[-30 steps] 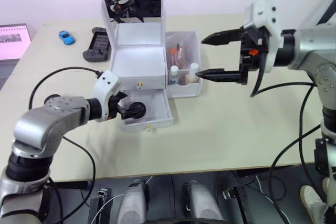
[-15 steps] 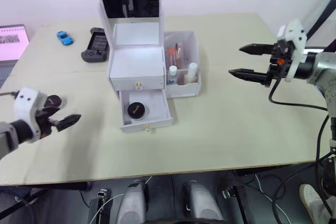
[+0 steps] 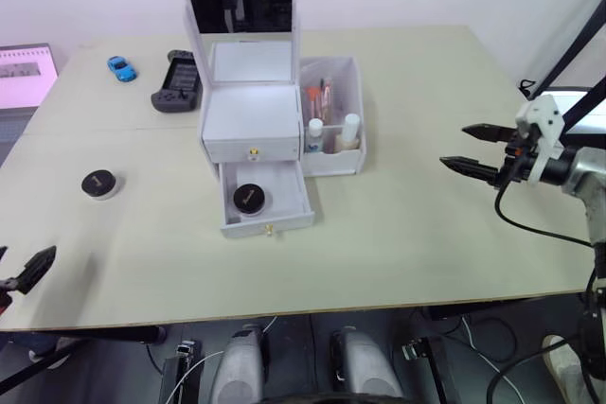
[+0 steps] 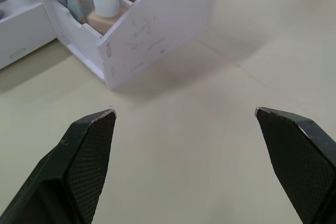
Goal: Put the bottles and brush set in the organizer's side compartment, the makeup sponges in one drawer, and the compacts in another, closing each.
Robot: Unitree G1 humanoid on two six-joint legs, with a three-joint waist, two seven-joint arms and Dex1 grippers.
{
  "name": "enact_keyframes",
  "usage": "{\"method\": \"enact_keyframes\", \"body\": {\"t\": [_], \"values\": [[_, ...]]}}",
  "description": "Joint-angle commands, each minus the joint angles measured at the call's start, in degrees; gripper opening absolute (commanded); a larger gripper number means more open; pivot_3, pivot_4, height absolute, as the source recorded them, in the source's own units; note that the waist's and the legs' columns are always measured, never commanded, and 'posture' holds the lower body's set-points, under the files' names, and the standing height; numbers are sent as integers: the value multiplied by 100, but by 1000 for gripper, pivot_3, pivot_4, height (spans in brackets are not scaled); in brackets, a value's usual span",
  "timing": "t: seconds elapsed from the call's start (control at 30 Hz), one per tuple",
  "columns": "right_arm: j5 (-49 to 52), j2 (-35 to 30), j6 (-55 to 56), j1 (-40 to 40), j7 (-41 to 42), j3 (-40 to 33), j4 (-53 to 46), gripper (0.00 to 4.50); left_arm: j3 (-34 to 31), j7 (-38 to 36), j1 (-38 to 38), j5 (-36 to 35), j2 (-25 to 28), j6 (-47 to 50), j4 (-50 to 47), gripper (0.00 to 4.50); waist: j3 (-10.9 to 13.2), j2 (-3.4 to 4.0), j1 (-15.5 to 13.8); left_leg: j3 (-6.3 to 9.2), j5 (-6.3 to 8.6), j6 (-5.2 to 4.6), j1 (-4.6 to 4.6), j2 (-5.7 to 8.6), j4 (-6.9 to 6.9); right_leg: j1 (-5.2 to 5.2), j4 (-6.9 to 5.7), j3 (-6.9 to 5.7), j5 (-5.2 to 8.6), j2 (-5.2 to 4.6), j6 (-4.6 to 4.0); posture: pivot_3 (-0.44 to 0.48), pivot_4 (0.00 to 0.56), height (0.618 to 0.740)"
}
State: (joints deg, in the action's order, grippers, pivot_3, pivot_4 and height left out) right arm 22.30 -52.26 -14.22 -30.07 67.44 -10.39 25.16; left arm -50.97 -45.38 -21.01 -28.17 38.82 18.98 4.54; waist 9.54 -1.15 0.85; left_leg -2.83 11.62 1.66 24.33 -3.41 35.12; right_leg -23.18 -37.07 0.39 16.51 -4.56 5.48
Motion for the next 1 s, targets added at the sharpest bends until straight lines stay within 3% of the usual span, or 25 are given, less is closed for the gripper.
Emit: {"method": "enact_keyframes", "body": {"t": [0.03,0.27,0.43,0.6,0.8,1.0], "values": [[185,-37,-38,16,-18,-373,68,4500,-269,-74,-157,-35,-57,-475,268,4451,0,0,4,0,0,0,0,0,0,0,0,0,0,0,0,0,150,740],[301,-33,-239,143,77,-420,-297,4500,-156,-67,-96,-161,-17,-597,400,4451,-2,-2,-6,0,0,0,-1,-1,3,2,0,0,1,-2,-2,0,150,740],[336,-173,-780,-150,465,129,-1304,4500,229,285,14,-340,173,493,-354,4451,-2,-1,13,1,0,0,-1,-3,2,1,-3,0,1,0,-1,0,150,740],[1020,-278,-2043,-1093,940,606,-2671,4500,842,1151,741,-454,502,1981,-1220,4451,-1,1,-15,10,0,0,1,-8,2,-4,-14,-1,0,4,0,0,150,740],[1165,-204,-2557,-1695,870,734,-2825,4500,1392,1972,1690,-304,886,3269,-1256,4451,-10,-19,-5,2,15,25,3,-6,4,-3,-1,2,-2,1,3,0,150,740],[1114,-165,-2655,-1860,649,724,-2970,4500,1812,2314,2628,-92,939,3599,-862,4451,-10,-19,-10,5,15,25,2,-6,5,-5,-10,1,-10,8,18,0,150,740]]}}
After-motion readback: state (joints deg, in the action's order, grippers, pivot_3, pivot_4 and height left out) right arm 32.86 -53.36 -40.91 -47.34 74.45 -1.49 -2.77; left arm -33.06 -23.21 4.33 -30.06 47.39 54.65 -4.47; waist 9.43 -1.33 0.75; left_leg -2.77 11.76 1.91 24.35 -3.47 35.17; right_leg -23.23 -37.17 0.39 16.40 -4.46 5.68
